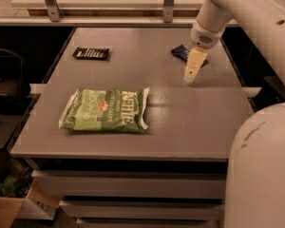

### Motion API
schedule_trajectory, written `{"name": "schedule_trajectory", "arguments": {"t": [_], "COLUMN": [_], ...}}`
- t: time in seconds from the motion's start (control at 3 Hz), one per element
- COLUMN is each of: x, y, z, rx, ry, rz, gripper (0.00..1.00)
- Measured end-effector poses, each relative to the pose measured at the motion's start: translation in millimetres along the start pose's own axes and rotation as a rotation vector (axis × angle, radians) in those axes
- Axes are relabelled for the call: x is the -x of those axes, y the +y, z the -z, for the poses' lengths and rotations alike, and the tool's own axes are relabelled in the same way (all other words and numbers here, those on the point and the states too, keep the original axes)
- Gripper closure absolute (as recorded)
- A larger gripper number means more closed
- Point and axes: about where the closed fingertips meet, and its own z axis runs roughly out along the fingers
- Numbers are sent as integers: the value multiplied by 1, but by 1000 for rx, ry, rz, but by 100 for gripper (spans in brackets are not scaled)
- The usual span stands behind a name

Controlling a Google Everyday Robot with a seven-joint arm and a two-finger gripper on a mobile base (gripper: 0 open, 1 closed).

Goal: Move rxbar blueberry near green jalapeno chip bag

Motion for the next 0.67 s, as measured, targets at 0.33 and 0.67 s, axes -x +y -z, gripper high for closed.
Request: {"name": "schedule_trajectory", "arguments": {"t": [0.33,0.67], "x": [-3,-4], "y": [-3,-6], "z": [-10,-17], "rx": [30,55], "ry": [-35,-66], "rz": [-29,-57], "gripper": [0,0]}}
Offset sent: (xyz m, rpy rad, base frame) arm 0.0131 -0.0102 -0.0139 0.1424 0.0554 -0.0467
